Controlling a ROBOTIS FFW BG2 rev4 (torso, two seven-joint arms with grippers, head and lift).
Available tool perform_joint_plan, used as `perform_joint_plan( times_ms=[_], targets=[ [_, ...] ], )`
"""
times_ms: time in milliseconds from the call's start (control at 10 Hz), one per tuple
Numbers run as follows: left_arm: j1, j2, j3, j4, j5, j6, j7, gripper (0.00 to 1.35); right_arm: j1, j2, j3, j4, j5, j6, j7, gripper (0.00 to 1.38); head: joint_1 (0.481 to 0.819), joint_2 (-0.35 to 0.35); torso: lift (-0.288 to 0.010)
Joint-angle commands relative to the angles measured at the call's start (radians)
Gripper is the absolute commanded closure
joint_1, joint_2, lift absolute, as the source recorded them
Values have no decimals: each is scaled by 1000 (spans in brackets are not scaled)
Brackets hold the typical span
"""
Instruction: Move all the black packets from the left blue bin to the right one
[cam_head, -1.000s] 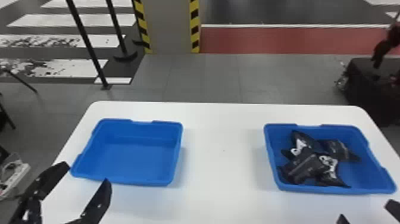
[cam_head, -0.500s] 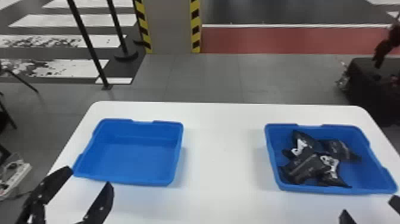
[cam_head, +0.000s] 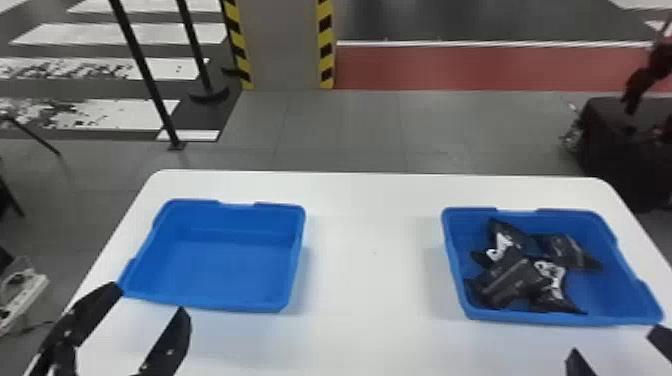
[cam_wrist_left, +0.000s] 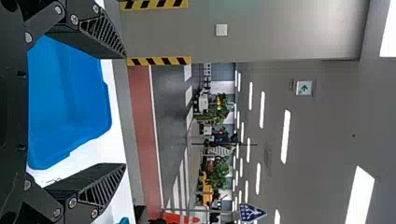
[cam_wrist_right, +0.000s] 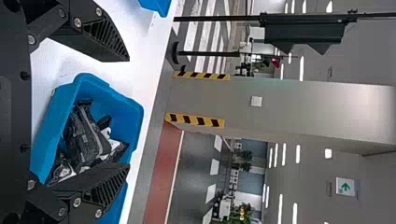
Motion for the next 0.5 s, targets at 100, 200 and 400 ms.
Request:
perform_joint_plan(
  times_ms=[100,200,400],
  targets=[
    [-1,-3,-6,0,3,7,0,220,0,1,0,5,-3,0,0,234,695,55,-110],
    [-1,-3,-6,0,3,4,0,220,-2,1,0,5,-5,0,0,233,695,54,-110],
    [-3,-3,-6,0,2,7,0,220,-5,1,0,5,-6,0,0,233,695,51,-110]
  ],
)
